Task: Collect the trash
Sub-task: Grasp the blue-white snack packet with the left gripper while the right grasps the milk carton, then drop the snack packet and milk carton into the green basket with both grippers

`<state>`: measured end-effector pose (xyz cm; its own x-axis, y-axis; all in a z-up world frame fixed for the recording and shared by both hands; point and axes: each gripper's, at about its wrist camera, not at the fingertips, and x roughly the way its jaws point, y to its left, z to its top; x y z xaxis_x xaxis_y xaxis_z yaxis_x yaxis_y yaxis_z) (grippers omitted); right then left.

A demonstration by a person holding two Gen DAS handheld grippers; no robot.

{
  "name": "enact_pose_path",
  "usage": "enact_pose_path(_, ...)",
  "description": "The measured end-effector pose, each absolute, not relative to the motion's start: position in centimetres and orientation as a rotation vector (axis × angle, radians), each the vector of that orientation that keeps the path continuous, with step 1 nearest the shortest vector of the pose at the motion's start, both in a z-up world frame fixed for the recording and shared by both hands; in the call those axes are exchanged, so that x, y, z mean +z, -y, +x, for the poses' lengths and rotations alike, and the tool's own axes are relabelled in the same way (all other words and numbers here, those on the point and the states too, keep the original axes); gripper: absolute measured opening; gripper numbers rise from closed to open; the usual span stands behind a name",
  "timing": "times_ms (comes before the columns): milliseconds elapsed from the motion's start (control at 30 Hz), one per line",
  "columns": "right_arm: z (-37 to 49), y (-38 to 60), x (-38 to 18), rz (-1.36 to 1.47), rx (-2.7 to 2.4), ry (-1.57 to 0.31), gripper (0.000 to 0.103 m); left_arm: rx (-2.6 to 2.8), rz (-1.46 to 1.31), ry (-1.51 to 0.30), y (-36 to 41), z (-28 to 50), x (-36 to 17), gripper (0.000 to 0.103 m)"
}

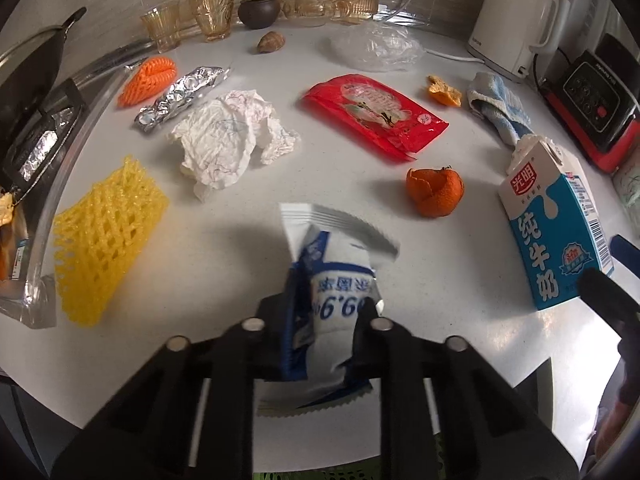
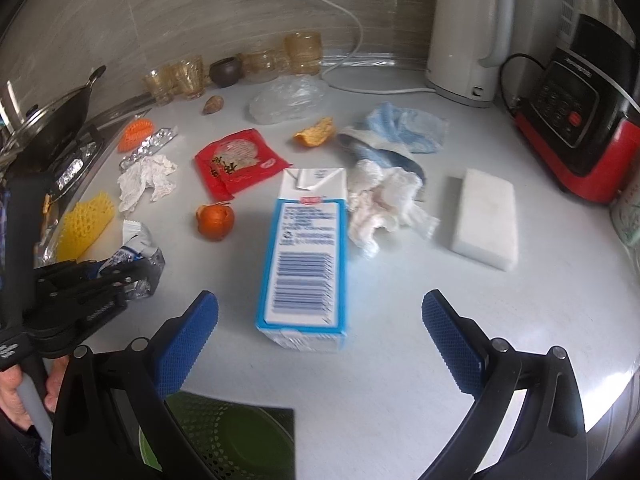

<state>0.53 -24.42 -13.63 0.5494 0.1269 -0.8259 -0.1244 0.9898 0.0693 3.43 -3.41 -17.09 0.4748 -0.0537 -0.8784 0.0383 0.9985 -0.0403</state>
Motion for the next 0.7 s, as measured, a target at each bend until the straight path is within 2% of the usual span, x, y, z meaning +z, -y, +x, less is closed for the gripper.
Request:
enact_pose_path(167, 1.5, 23.6, -13.9, -0.008, 0.142, -0.979, 0.1, -0.059, -0.022, -1.057, 3.0, 2.8, -16.2, 0.014)
enact_pose_path(267, 2.1, 23.5, -14.3, 0.011, 0.152, -1.001, 0.081, -0.068, -0.033, -1.047, 3.0, 2.2, -15.2, 0.014)
enact_pose_path(333, 2.4, 23.7, -14.6, 0.025, 0.155, -1.018, 0.06, -0.074, -0.041, -1.034, 2.9, 1.5, -14.2, 0.014)
enact_pose_path(400, 2.4, 23.9, -14.8, 0.047, 0.169, -1.029, 0.045, -0.076, -0.048, -1.018, 2.8, 0.7, -13.1, 0.014)
enact_pose_path(433, 2.3, 23.9, -14.8, 0.055, 0.175, -1.028, 0.043, -0.077, -0.048, -1.012, 2.8, 0.3, -12.8, 0.014)
enact_pose_path(700, 0.3, 23.9, -13.2, 0.068, 0.215, -0.994, 0.042, -0.131, -0.052, -1.034, 2.3, -4.1, -11.5, 0.014)
